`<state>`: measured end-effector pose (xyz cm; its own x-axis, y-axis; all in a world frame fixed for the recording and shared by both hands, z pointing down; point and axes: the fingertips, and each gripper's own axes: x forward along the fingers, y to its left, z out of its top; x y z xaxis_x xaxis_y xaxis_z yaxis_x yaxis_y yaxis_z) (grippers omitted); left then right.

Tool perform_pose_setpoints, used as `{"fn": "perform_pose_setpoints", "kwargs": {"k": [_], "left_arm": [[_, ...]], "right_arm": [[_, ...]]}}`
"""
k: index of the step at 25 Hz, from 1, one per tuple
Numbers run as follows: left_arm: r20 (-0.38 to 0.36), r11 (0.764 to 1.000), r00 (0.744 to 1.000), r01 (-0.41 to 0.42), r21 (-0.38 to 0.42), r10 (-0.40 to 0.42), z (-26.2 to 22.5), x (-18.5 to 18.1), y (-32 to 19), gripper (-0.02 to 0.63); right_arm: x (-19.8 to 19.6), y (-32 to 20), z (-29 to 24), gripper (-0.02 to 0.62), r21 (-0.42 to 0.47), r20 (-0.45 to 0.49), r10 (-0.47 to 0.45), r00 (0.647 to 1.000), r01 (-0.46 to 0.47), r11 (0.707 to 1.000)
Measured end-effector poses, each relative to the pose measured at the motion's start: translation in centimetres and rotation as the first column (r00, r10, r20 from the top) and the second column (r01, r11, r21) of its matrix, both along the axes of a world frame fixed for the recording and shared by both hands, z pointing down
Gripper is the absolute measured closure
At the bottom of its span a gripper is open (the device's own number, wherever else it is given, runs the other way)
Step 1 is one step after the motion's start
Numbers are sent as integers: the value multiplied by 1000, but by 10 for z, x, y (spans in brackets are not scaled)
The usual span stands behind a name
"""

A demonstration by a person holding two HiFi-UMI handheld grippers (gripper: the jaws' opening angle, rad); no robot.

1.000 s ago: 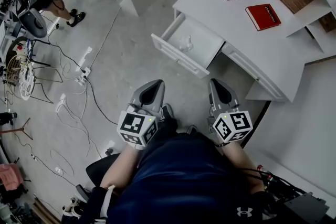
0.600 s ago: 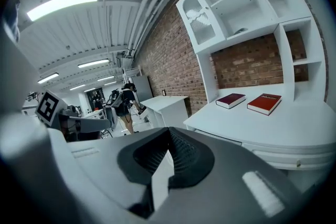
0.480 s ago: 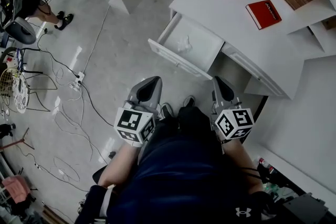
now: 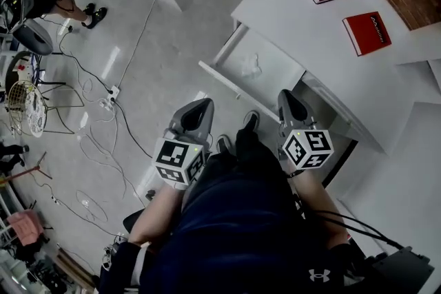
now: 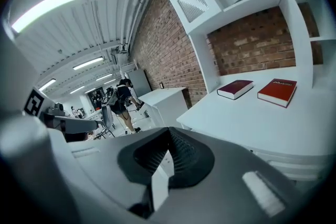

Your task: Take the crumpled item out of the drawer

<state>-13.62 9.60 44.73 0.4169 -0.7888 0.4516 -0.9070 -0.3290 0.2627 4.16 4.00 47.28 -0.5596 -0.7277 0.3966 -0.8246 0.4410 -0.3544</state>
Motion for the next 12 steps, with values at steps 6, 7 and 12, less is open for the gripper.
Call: {"fn": "perform_pose_setpoints", "kwargs": {"k": [6,7,12], "left_arm": [[27,1000,1000,-12,-20,13,9,22,-51,603],[39,1000,999,-21,-22,22,13,24,-60,603],[120,995,989,-78,-65,86,38,19,-99,603]], "right_arm": [[7,-42,27,592,-67,26,-40,999,41,997],[8,-47,31,592,-76,34,-38,999,40,996],[10,-65,41,592,-107,47,-15,999,20,994]]}}
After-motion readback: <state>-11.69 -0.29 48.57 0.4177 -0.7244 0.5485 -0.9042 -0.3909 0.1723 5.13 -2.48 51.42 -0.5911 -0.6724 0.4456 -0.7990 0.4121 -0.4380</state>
